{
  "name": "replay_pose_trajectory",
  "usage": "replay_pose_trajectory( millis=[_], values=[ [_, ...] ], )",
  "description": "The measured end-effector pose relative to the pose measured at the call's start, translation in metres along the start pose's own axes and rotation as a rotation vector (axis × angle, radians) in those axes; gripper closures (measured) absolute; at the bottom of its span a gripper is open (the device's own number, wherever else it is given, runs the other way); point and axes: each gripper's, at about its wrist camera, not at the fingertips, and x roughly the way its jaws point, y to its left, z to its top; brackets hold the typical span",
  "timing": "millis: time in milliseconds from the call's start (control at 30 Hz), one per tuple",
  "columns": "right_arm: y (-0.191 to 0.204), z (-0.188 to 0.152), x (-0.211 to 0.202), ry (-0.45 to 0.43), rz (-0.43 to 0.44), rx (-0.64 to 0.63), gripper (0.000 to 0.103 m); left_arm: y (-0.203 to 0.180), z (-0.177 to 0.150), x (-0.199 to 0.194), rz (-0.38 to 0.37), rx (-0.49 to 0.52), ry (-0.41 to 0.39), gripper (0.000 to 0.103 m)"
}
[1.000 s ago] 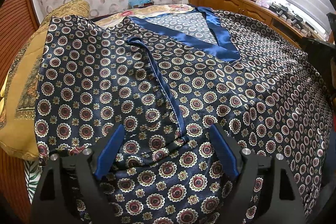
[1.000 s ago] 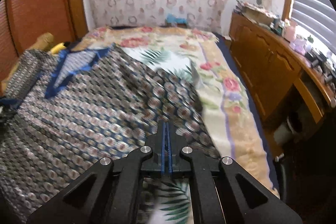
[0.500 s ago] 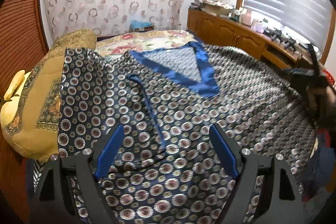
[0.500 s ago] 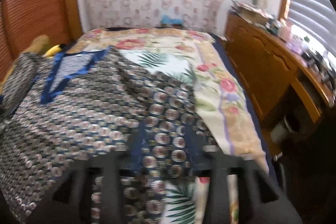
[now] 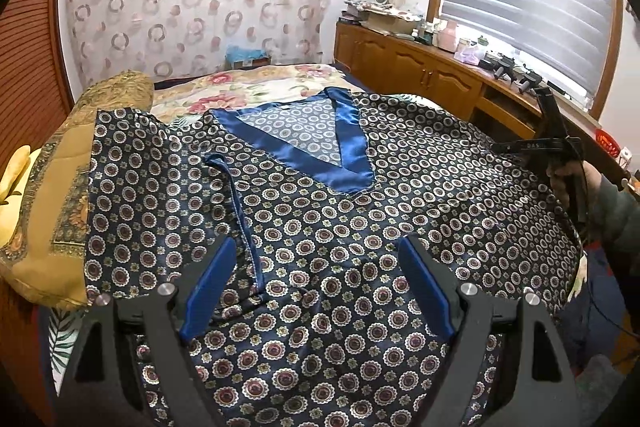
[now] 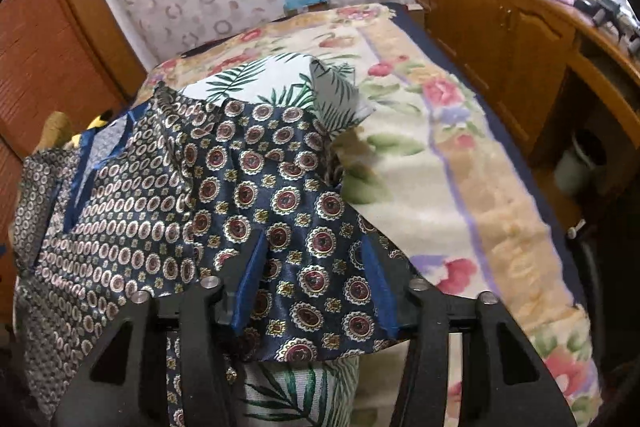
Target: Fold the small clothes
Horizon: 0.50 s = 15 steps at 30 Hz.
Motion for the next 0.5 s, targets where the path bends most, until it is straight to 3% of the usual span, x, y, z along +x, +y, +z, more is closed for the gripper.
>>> replay_pose_trajectory(
  millis=[67,167,233,333,500],
  values=[
    [0.006,0.000,-0.001,-0.002,0.009,-0.017,0.075,-0.001,-0.001,-0.001,0.001,0.001,-0.001,0.019],
    [0.020,-0.001,-0.003,-0.010,-0.054,-0.078,0.083,-0.001,-0.002,-0.001,0.001,-0.003,-0.003,0.019],
    [0.026,-0.001,-0.003,-0.021,-0.115,-0.122,0.095,0.000,-0.002,-0.001,0.003,-0.006,-0.003,0.019],
    [0.034,-0.004,-0.006,-0.034,-0.162,-0.170,0.102,0.001,-0.004,-0.003,0.005,-0.013,-0.005,0.019],
    [0.052,-0.005,-0.019,-0.078,-0.149,-0.221,0.103,0.002,-0.006,-0.004,0.007,-0.022,-0.008,0.019]
  ],
)
